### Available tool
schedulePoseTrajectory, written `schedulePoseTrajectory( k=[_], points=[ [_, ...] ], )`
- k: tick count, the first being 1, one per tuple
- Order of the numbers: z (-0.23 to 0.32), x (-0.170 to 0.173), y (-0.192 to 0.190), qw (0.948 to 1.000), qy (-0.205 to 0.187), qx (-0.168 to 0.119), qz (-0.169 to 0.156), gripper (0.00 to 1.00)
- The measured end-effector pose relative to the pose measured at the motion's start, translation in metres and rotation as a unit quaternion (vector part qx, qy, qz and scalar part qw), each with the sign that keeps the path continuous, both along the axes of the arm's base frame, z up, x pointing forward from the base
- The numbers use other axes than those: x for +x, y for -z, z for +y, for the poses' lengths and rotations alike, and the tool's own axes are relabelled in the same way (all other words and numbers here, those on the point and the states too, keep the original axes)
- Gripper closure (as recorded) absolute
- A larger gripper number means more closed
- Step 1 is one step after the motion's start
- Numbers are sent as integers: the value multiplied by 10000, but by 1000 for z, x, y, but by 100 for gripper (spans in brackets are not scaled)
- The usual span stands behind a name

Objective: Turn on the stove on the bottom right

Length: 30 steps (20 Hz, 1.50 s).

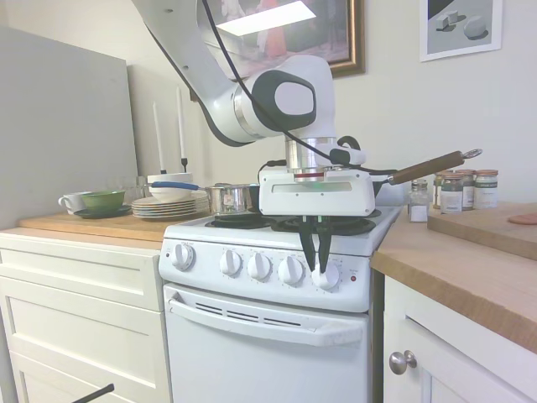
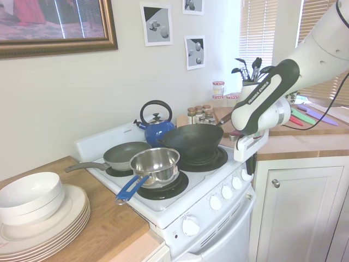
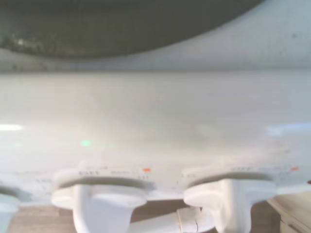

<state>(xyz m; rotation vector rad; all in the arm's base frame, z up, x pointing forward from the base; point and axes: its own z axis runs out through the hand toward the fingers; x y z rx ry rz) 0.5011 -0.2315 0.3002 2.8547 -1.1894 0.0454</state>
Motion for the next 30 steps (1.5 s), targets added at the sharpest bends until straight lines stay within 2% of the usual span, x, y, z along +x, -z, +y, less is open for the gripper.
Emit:
schedulePoseTrajectory(
  k=[12, 23, 30],
  points=[
    [-10, -2, -17, 9997, 80, -80, -219, 100],
    [-12, 2, 7, 9997, 34, -178, -171, 100],
    [-8, 6, 7, 9996, -8, -220, -188, 100]
  ],
)
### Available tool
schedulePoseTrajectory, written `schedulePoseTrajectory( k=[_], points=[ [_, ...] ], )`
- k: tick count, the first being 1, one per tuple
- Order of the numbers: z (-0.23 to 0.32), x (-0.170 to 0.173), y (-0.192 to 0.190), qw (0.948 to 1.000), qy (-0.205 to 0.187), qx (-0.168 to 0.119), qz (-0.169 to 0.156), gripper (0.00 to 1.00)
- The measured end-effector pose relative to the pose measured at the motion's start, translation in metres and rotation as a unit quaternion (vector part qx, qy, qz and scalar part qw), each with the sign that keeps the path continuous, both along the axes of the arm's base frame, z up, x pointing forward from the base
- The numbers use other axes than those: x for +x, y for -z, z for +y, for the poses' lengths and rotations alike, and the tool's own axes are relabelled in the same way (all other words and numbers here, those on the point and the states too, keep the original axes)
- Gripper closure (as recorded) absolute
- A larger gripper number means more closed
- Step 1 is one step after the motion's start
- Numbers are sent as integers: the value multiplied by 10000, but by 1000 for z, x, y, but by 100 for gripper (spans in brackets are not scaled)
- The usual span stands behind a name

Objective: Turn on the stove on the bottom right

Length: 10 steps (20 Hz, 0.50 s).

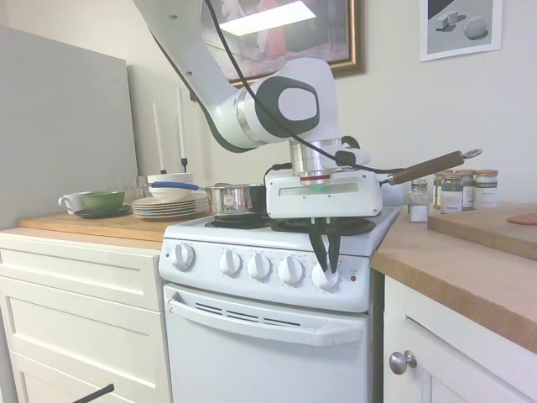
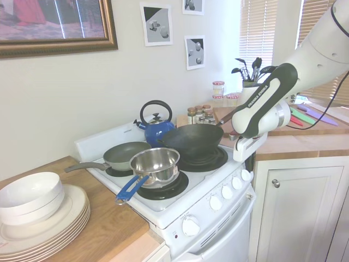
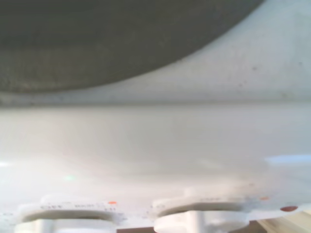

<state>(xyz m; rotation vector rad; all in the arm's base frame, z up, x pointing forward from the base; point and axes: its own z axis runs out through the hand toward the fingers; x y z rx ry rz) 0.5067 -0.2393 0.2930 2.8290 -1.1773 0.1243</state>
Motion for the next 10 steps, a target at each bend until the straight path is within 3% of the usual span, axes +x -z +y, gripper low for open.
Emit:
schedulePoseTrajectory(
  k=[10],
  points=[
    [4, 2, 0, 10000, -9, -33, -1, 100]
  ],
)
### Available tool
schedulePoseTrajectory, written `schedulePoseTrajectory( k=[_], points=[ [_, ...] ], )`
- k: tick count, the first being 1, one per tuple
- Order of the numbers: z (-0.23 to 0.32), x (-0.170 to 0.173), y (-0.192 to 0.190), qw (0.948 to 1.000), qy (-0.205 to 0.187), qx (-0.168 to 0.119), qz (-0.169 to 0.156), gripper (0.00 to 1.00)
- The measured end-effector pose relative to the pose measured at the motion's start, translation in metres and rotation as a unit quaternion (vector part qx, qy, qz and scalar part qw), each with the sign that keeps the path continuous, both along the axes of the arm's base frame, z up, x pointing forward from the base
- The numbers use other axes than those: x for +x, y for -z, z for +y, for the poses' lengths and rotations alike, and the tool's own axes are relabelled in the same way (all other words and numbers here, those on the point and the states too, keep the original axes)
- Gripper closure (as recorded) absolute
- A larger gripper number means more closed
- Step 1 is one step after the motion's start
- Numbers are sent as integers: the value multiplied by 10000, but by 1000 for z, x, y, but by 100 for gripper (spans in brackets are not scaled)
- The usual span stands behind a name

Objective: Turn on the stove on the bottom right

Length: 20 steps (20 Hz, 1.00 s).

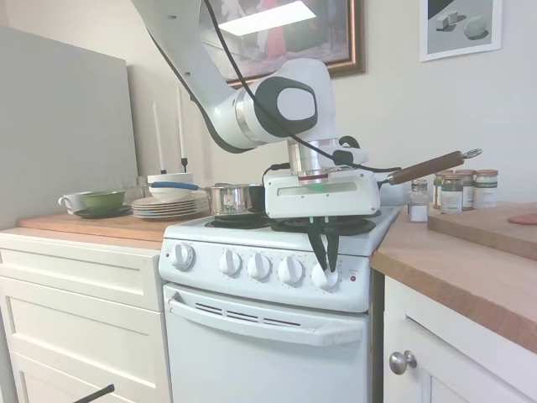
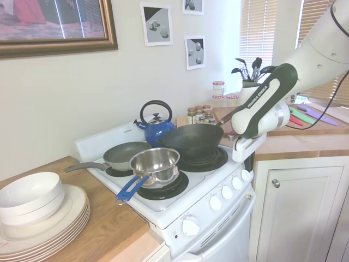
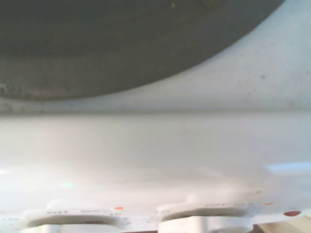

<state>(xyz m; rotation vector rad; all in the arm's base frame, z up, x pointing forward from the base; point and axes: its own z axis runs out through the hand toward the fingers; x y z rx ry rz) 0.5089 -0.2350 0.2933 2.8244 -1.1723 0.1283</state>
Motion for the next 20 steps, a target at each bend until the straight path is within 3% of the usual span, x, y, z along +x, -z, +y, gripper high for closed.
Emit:
schedulePoseTrajectory(
  k=[8, 13, 20],
  points=[
    [8, 3, -3, 10000, 16, -10, -30, 100],
    [37, 3, 10, 9999, -5, 103, 78, 100],
    [30, -1, 16, 9996, 152, 211, 89, 100]
  ],
)
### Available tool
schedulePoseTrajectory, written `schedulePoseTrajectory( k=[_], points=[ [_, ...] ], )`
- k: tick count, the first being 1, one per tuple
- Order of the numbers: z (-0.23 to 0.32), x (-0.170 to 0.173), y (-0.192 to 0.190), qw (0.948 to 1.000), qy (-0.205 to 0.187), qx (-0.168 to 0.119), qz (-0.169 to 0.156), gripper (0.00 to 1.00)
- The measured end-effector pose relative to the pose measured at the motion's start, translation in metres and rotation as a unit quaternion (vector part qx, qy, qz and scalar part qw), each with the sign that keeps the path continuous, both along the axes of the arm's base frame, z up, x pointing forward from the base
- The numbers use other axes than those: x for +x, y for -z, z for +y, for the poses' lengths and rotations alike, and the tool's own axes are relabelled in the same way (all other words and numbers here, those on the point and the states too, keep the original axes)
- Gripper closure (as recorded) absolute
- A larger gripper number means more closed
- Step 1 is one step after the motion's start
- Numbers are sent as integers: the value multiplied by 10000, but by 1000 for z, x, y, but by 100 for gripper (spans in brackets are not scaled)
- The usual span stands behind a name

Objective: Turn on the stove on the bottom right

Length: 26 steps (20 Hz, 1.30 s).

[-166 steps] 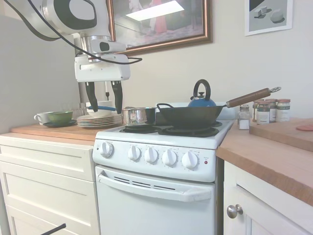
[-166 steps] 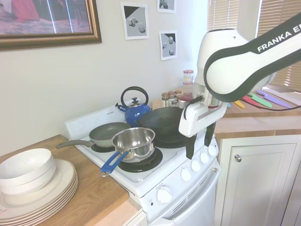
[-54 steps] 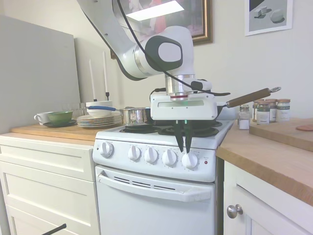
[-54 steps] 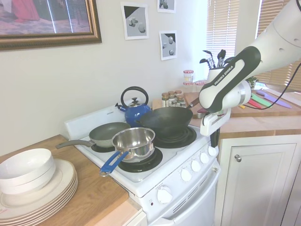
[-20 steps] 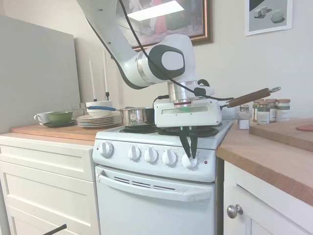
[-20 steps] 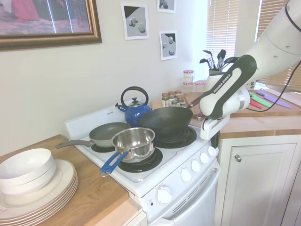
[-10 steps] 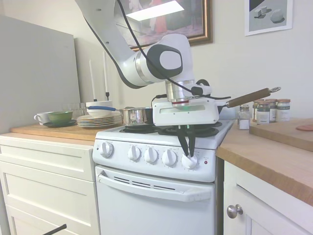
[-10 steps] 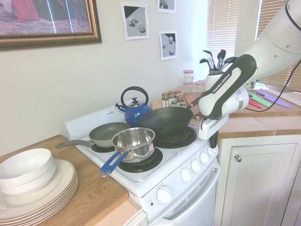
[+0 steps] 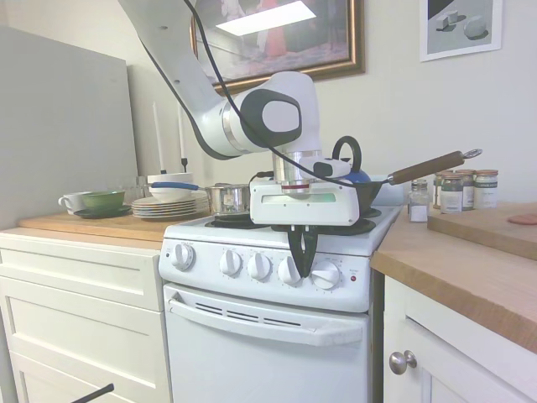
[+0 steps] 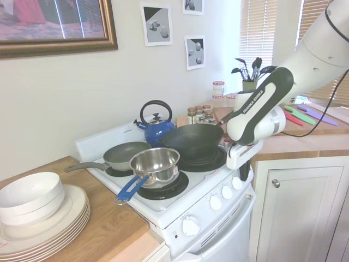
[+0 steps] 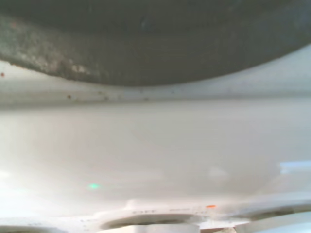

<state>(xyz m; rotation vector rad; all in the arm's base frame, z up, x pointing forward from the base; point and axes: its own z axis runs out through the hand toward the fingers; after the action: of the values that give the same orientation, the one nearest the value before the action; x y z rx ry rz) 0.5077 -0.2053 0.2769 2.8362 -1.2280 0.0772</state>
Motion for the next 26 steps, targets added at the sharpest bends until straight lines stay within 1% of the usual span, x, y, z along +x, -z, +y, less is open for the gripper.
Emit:
schedulePoseTrajectory(
  k=[7, 26],
  points=[
    [0, 1, -8, 10000, -1, -4, -79, 100],
    [-13, 3, -16, 9995, 156, 58, -256, 100]
  ],
)
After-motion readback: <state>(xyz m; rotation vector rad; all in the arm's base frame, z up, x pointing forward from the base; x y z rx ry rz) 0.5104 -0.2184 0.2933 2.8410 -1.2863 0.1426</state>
